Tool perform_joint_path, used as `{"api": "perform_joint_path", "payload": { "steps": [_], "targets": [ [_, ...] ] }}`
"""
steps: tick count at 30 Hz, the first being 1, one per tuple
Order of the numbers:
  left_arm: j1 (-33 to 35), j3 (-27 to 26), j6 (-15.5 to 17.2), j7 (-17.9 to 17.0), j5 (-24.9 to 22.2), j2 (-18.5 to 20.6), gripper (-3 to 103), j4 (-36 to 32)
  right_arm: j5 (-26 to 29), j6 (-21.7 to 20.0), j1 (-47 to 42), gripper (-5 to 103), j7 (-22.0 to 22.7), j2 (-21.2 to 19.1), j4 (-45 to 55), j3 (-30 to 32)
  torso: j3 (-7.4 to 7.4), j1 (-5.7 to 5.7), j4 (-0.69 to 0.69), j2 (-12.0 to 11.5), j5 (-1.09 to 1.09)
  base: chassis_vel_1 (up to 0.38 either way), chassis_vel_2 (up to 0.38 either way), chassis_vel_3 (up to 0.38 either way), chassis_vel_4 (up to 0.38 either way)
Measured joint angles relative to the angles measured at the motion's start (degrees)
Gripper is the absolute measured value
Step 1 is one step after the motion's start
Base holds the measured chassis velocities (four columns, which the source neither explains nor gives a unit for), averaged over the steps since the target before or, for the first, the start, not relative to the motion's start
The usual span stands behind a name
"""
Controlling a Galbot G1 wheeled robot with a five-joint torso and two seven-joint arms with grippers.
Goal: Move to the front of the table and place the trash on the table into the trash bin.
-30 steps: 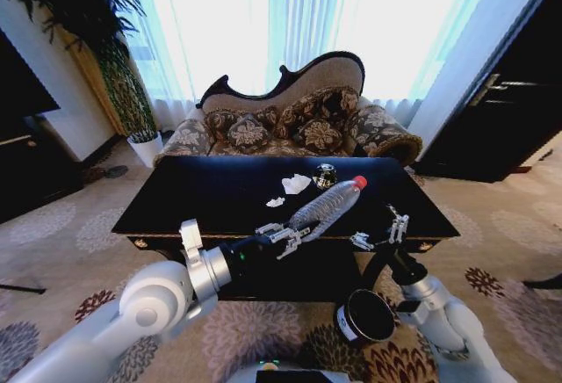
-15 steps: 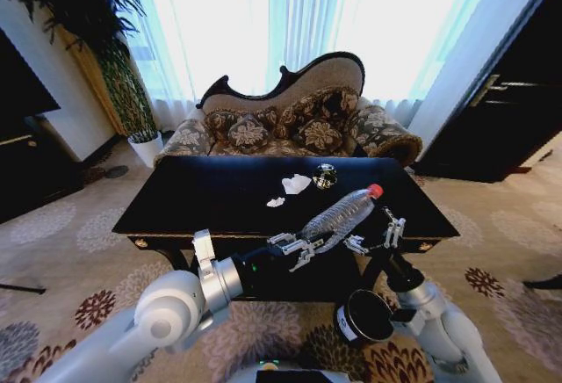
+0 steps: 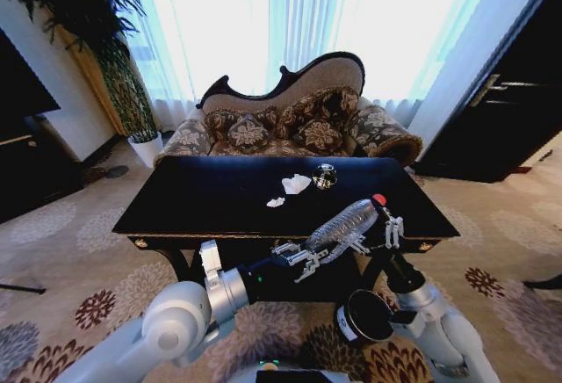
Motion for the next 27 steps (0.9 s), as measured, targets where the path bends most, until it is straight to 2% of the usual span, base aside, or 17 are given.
{"api": "perform_joint_path", "payload": {
  "steps": [2,4,5,7,8,11,14,15,17,18,20,21,23,26,27],
  "targets": [
    [0.4,-0.17,0.04,0.0,0.05,0.0,37,0.0,-0.03,0.0,0.0,71,0.03,0.05,0.0,-0.04,0.0,0.0,0.0,0.0,0.0,0.0,0.0,0.0,0.0],
    [1.33,-0.82,0.22,0.08,0.23,0.12,37,-0.03,-0.1,0.01,-0.02,60,0.06,0.14,-0.01,-0.15,0.0,0.0,0.0,0.0,0.0,0.0,0.0,0.0,0.0],
    [1.33,-0.82,0.22,0.08,0.23,0.12,37,-0.03,-0.1,0.01,-0.02,60,0.06,0.14,-0.01,-0.15,0.0,0.0,0.0,0.0,0.0,0.0,0.0,0.0,0.0],
    [1.5,-1.36,0.57,0.25,0.51,0.28,37,-0.04,-0.1,0.01,-0.06,51,0.07,0.23,-0.05,-0.2,0.0,0.0,0.0,0.0,0.0,0.0,0.0,0.0,0.0],
    [1.5,-1.36,0.57,0.25,0.51,0.28,37,-0.04,-0.1,0.01,-0.06,51,0.07,0.23,-0.05,-0.2,0.0,0.0,0.0,0.0,0.0,0.0,0.0,0.0,0.0],
    [1.64,-1.76,1.06,0.26,0.99,0.66,37,-0.08,-0.11,0.03,-0.1,42,0.09,0.35,-0.11,-0.28,0.0,0.0,0.0,0.0,0.0,0.0,0.0,0.0,0.0],
    [1.79,-1.86,1.27,0.34,1.22,0.82,37,-0.1,-0.12,0.03,-0.11,40,0.09,0.36,-0.12,-0.29,0.0,0.0,0.0,0.0,0.0,0.0,0.0,0.0,0.0],
    [1.97,-1.99,1.94,1.01,2.38,1.13,34,-0.07,-0.13,0.04,-0.13,40,0.12,0.37,-0.2,-0.29,0.0,0.0,0.0,0.0,0.0,0.0,0.0,0.0,0.0],
    [1.97,-2.19,3.0,3.68,6.1,2.01,44,0.06,-0.11,0.03,-0.14,39,0.22,0.39,-0.36,-0.2,0.0,0.0,0.0,0.0,0.0,0.0,0.0,0.0,0.0],
    [1.97,-2.19,3.0,3.68,6.1,2.01,44,0.06,-0.11,0.03,-0.14,39,0.22,0.39,-0.36,-0.2,0.0,0.0,0.0,0.0,0.0,0.0,0.0,0.0,0.0],
    [1.57,-2.4,4.24,5.71,8.29,2.58,55,0.12,-0.08,0.02,-0.14,36,0.31,0.53,-0.63,-0.08,0.0,0.0,0.01,0.0,0.0,0.0,0.0,0.0,0.0],
    [1.45,-2.54,4.43,5.93,8.32,2.63,61,0.11,-0.06,0.02,-0.15,33,0.35,0.61,-0.69,-0.08,0.0,0.0,0.0,0.0,-0.01,0.0,0.0,0.0,0.0],
    [1.42,-2.65,4.58,6.0,8.32,2.71,61,0.12,-0.04,0.01,-0.16,33,0.36,0.68,-0.77,-0.05,0.0,0.0,0.0,0.0,0.0,0.0,0.0,0.0,0.0],
    [1.92,-3.44,4.83,6.58,8.38,3.11,77,0.12,-0.02,0.0,-0.15,28,0.39,0.79,-1.23,0.03,0.0,0.0,0.0,0.0,0.0,0.0,0.0,0.0,0.0],
    [1.92,-3.44,4.83,6.58,8.38,3.11,77,0.12,-0.02,0.0,-0.15,28,0.39,0.79,-1.23,0.03,0.0,0.0,0.0,0.0,0.0,0.0,0.0,0.0,0.0]
  ]
}}
